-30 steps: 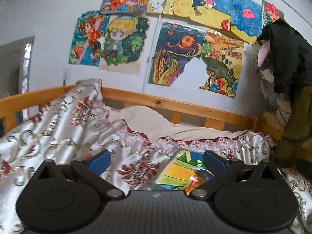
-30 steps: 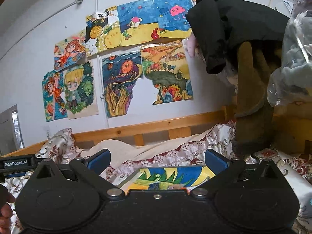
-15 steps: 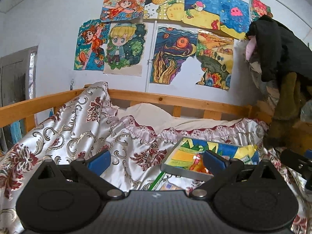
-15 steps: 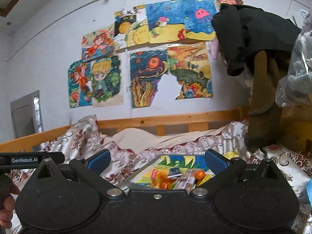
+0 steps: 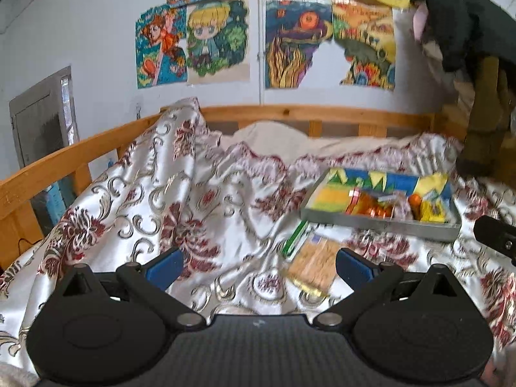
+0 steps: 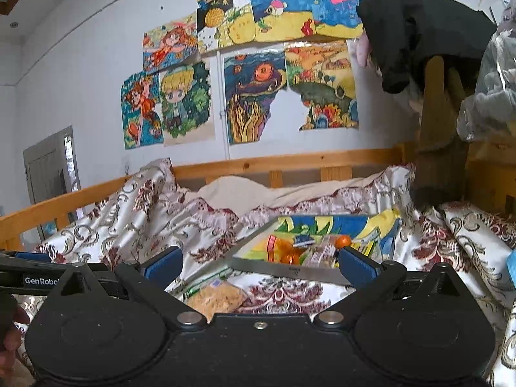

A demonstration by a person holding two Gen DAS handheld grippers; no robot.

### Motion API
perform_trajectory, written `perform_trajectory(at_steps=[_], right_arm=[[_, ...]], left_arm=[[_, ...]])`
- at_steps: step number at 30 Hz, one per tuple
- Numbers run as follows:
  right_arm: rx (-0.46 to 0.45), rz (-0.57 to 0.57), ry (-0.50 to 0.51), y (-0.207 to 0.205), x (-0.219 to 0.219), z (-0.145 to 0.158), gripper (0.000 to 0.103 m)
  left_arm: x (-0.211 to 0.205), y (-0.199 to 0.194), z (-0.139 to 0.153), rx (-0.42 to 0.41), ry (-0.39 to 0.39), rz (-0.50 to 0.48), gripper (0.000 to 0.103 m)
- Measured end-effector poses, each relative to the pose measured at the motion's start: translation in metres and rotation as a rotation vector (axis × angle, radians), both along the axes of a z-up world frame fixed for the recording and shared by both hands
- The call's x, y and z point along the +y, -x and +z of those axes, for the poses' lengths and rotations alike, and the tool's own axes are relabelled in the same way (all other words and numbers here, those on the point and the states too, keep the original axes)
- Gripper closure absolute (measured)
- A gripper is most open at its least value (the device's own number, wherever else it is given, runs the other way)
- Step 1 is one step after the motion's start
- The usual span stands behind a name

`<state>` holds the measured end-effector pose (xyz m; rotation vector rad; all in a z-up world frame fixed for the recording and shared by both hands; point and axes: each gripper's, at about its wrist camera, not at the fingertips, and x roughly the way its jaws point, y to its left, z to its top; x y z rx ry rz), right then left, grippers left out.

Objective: Organize snacks
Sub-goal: 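Lift both open tools back from the tray, then move left tool to green stick packet while right tool approaches rice-cake bag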

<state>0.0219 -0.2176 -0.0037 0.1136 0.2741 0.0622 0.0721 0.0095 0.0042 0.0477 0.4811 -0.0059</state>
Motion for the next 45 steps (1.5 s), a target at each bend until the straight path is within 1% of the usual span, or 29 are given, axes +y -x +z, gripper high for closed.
perform_trajectory(at_steps=[3,5,12,20,25,32,37,43,45], right_arm=[[0.043,0.000,0.017,-0.005,0.003,-0.005,0.001],[0.062,-0.005,0.034,-0.008,0.006,-0.008,0.001],[0.102,-0.010,0.079,-0.015,0.014,-0.016,0.001],[0.132,-0.010,0.105,-0.020,0.019,-0.019,0.001],[0.152,-0.007,0.112,-0.024,0.022,-0.022,0.001],[0.213,-0.014,0.118,-0.035,0.024,-0.030,0.001],[0.243,-0.015,0.124,-0.040,0.025,-0.035,0.001],[0.272,-0.034,0.088,-0.047,0.018,-0.036,0.001],[0.287,-0.012,0.054,-0.050,0.014,-0.036,0.001]], left_arm=[[-0.002,-0.004,-0.004,0.045,-0.053,0.035,0.000],[-0.002,-0.005,-0.007,0.062,-0.068,0.046,0.000],[0.003,-0.010,-0.009,0.095,-0.054,0.040,0.000],[0.004,-0.016,-0.013,0.136,-0.033,0.034,0.000],[0.004,-0.023,-0.017,0.172,-0.008,0.022,0.001],[0.002,-0.033,-0.025,0.216,0.003,0.006,0.000],[0.003,-0.042,-0.031,0.260,0.028,0.022,0.000],[0.003,-0.053,-0.037,0.305,0.038,0.029,0.000],[0.004,-0.060,-0.038,0.316,0.041,0.032,0.000]])
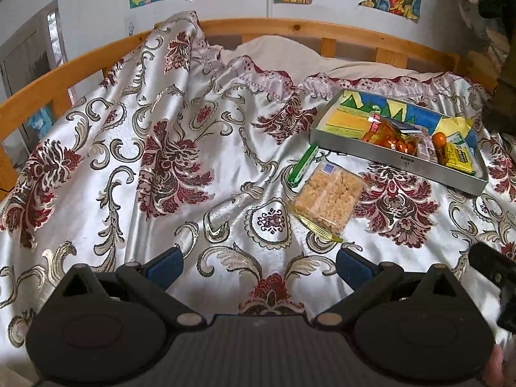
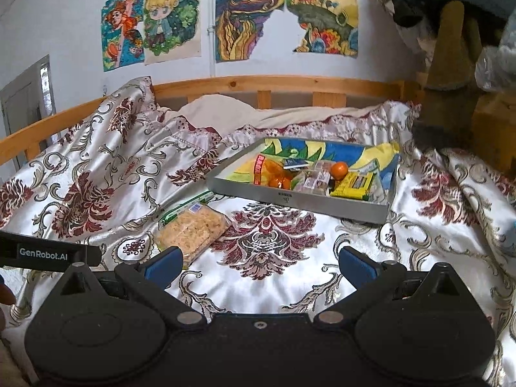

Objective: Organize snacks
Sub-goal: 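Move left tool to green stick packet while right tool approaches rice-cake bag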

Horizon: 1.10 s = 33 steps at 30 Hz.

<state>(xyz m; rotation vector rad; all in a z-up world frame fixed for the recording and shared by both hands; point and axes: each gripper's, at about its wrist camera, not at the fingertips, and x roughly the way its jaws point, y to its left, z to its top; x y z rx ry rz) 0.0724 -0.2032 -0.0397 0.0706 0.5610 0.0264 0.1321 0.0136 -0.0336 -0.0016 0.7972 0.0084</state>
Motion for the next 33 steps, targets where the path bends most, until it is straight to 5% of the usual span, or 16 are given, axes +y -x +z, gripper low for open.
perform_trajectory(at_steps=[12,17,22,33], right_arm=[[0.182,0.164,-0.122,-0.048,0.003,-0.014,0.001],[0.197,0.219,-0.101,-0.070,0.017,-0.027,0.001],[0.208,0.229,-0.149,-0.093,0.028,-0.044,0.001],[0.206,0.229,-0.108,-0.141,0.069,-0.069,0.001]], left_arm=[[0.001,-0.062,-0.005,0.039,-0.059,-0.081,0.000],[-0.002,-0.096,-0.020,0.029,-0.051,-0.225,0.001],[-0.005,-0.121,-0.039,0.003,-0.153,-0.238,0.001],[0.016,-0.154,-0.040,-0.057,-0.094,-0.228,0.001]])
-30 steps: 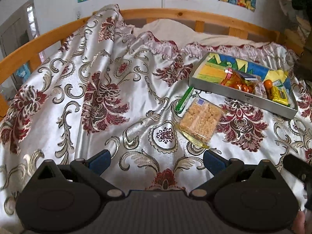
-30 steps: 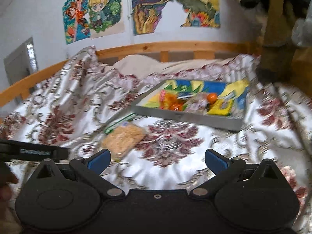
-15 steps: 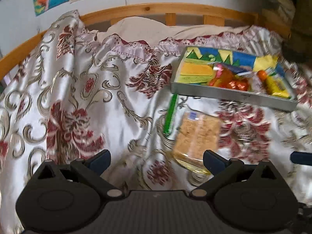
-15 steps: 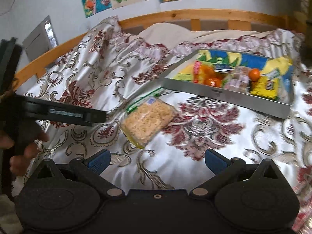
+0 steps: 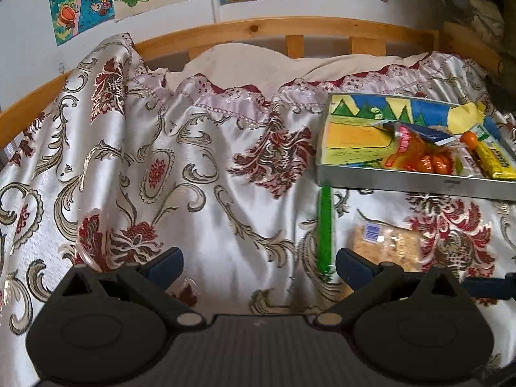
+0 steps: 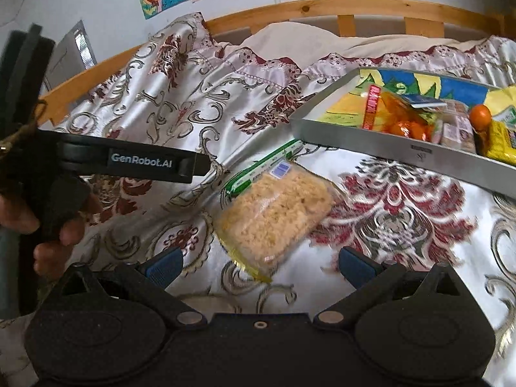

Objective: Organize snacks
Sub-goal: 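Move left tool to green stick packet while right tool approaches rice-cake bag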

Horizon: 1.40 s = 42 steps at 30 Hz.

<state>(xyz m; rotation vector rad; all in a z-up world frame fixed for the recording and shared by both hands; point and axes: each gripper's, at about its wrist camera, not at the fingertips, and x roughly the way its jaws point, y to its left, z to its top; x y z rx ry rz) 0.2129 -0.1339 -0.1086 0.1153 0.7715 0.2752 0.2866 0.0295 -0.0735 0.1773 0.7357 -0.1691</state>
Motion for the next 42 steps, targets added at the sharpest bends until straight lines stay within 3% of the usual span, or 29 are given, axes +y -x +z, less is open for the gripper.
perform_trajectory(at_steps=[6,12,18,22,26,30,36,42], right_arm=[[0.009,-0.046,-0.022,-0.034,0.019,-0.012,0.001],[0.035,-0.101,0.123,-0.050,0.032,-0.034,0.002],[0.005,-0.153,0.170,-0.037,0.002,-0.028,0.009],[0.060,-0.265,0.204,-0.025,-0.033,-0.022,0.010],[0.065,-0.353,0.177,-0.014,-0.053,-0.015,0.009],[0.012,-0.305,0.209,-0.012,-0.046,-0.010,0.006],[-0.025,-0.232,0.281,-0.026,-0.023,-0.021,0.006],[-0.039,-0.268,0.263,-0.039,-0.029,-0.031,0.010]], left_arm=[[0.012,-0.006,0.007,-0.005,0.088,0.027,0.001],[0.025,-0.011,0.007,0.004,0.194,0.054,0.001],[0.022,-0.023,-0.003,0.043,0.295,-0.024,0.001],[0.012,-0.036,-0.012,0.064,0.356,-0.064,0.001],[-0.008,-0.041,-0.019,0.053,0.304,-0.139,0.006],[-0.025,-0.044,-0.029,0.057,0.235,-0.194,0.013],[-0.035,-0.045,-0.035,0.051,0.229,-0.254,0.022],[-0.039,-0.052,-0.042,0.083,0.240,-0.256,0.042]])
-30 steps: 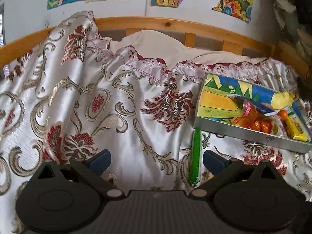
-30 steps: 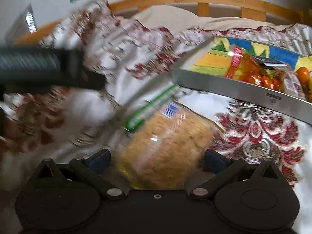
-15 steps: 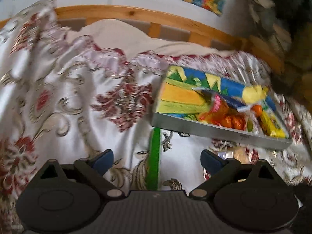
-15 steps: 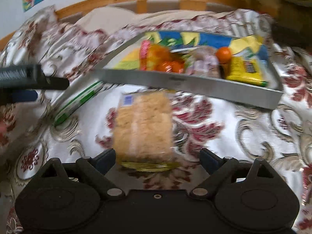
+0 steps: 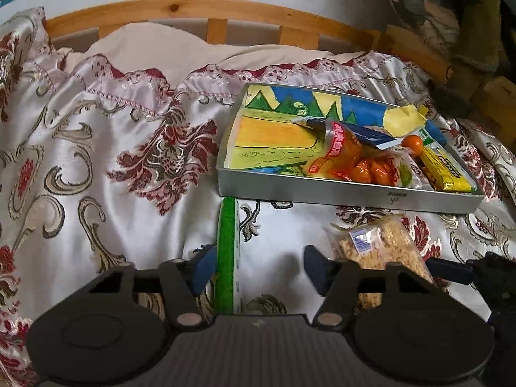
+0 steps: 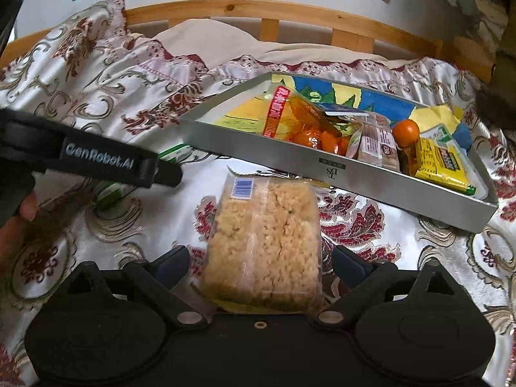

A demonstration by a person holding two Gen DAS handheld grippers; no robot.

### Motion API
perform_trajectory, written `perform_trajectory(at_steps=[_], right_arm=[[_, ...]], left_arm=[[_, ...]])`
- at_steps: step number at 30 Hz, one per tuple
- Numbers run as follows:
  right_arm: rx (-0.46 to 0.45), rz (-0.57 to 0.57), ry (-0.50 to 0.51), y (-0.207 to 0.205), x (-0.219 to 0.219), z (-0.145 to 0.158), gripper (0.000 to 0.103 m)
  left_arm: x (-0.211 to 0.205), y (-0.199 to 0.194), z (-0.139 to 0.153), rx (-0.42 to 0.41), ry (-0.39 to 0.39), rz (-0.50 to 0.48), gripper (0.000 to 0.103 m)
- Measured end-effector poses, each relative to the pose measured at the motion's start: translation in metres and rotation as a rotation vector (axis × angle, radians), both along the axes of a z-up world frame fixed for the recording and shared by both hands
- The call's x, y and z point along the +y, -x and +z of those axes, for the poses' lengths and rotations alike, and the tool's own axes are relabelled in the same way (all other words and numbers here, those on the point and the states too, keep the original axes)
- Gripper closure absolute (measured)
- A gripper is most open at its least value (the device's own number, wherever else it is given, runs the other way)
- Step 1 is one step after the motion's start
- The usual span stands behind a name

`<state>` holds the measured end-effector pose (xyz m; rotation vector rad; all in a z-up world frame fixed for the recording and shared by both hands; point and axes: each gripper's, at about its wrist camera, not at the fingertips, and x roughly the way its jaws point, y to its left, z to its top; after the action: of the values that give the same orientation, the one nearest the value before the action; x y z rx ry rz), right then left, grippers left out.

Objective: Organize snacks
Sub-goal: 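Move left tool to green stick packet while right tool approaches rice-cake bag, then close left tool on green packet while right tool grasps rice-cake bag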

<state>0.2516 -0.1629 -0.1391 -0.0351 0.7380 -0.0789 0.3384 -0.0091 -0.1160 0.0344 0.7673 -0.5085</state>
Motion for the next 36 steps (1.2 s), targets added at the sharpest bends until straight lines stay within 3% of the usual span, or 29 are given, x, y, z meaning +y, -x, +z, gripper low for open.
perform_trajectory(at_steps=[4,8,11,16,18,20,28,32,36], right_arm=[[0.002,-0.015,-0.032,-0.007,-0.008,-0.005,0.014],[0.002,-0.038,-0.081,-0.010,-0.015,-0.009,0.015],[0.005,-0.048,-0.080,-0.011,-0.014,-0.010,0.015],[-0.006,-0.057,-0.092,-0.011,-0.015,-0.011,0.016],[-0.014,-0.052,-0.096,-0.011,-0.015,-0.011,0.024],[-0.015,-0.047,-0.086,-0.010,-0.014,-0.010,0.029],[0.019,-0.027,-0.097,-0.001,-0.013,-0.002,0.031],[0.037,0.006,-0.052,0.015,-0.009,0.004,0.030],[0.037,0.026,-0.027,0.038,-0.006,0.006,0.031]], left_arm=[[0.002,-0.004,-0.003,0.011,0.033,0.028,0.042],[-0.002,-0.013,-0.011,0.058,-0.016,0.061,0.054],[0.001,-0.017,-0.010,0.078,0.003,0.085,0.053],[-0.005,-0.024,-0.011,0.065,-0.040,0.097,0.054],[-0.007,-0.025,-0.012,0.061,-0.060,0.106,0.063],[-0.008,-0.024,-0.013,0.066,-0.075,0.116,0.084],[-0.005,0.004,0.000,0.141,-0.050,0.190,0.085],[-0.006,0.024,0.008,0.191,-0.068,0.213,0.085],[-0.004,0.048,0.008,0.278,-0.072,0.227,0.085]])
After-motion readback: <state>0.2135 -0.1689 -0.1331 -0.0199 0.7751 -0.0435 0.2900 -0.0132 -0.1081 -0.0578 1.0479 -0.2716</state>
